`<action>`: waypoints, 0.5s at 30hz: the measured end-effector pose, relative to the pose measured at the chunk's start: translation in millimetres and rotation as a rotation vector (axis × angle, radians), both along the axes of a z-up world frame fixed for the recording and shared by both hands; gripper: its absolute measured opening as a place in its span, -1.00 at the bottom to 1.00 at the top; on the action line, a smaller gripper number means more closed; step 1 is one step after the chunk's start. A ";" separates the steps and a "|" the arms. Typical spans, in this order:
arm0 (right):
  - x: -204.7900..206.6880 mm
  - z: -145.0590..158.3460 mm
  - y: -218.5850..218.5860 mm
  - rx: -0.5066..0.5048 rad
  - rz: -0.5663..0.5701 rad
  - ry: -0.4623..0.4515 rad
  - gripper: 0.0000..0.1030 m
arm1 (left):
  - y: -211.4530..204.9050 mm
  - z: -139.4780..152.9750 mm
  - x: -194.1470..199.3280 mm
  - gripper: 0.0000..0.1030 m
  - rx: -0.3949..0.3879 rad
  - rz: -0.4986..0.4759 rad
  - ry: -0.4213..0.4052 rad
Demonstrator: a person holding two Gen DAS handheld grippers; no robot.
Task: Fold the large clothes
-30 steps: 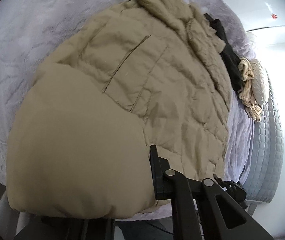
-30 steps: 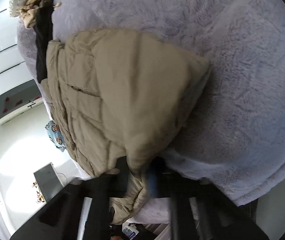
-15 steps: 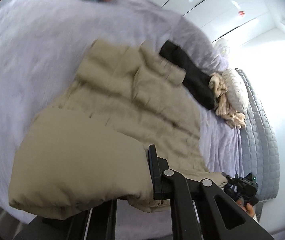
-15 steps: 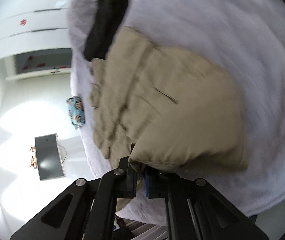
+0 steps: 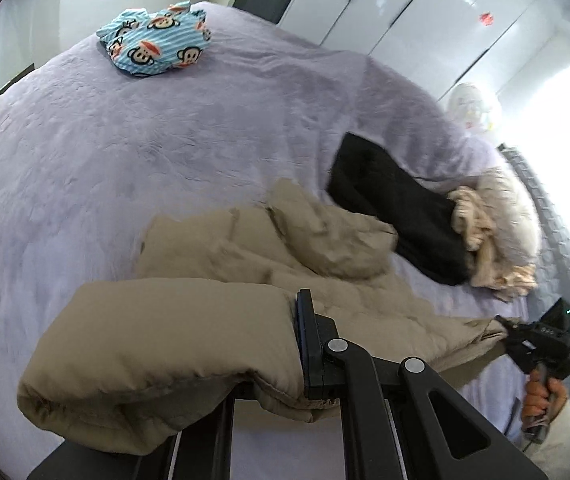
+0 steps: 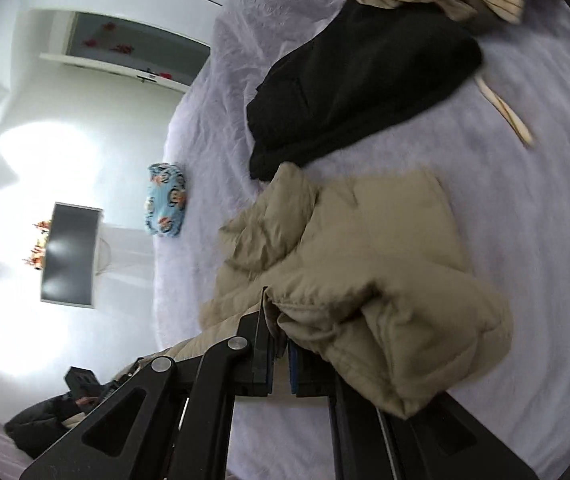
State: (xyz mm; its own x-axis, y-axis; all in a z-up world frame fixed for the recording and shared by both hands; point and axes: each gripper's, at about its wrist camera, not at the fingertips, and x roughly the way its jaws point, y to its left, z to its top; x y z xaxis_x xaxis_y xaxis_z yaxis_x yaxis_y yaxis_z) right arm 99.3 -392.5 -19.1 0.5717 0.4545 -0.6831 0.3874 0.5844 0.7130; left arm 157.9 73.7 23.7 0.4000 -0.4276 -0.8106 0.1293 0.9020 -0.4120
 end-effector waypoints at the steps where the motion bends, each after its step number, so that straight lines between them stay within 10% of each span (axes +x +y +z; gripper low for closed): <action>1: 10.7 -6.2 -0.4 -0.010 0.002 0.006 -0.89 | -3.9 -11.0 14.6 -0.78 0.019 0.004 0.013; 15: 114.1 -146.3 -2.8 -0.124 -0.060 0.120 -0.89 | -50.6 -169.0 117.1 -0.77 0.184 -0.066 0.063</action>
State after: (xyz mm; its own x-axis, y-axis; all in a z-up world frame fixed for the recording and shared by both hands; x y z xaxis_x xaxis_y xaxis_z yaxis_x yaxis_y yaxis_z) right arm 213.4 -395.4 -165.4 0.5061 0.3303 -0.7967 0.5023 0.6381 0.5836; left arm 275.0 23.1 -145.2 0.3219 -0.2941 -0.9000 0.1701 0.9530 -0.2506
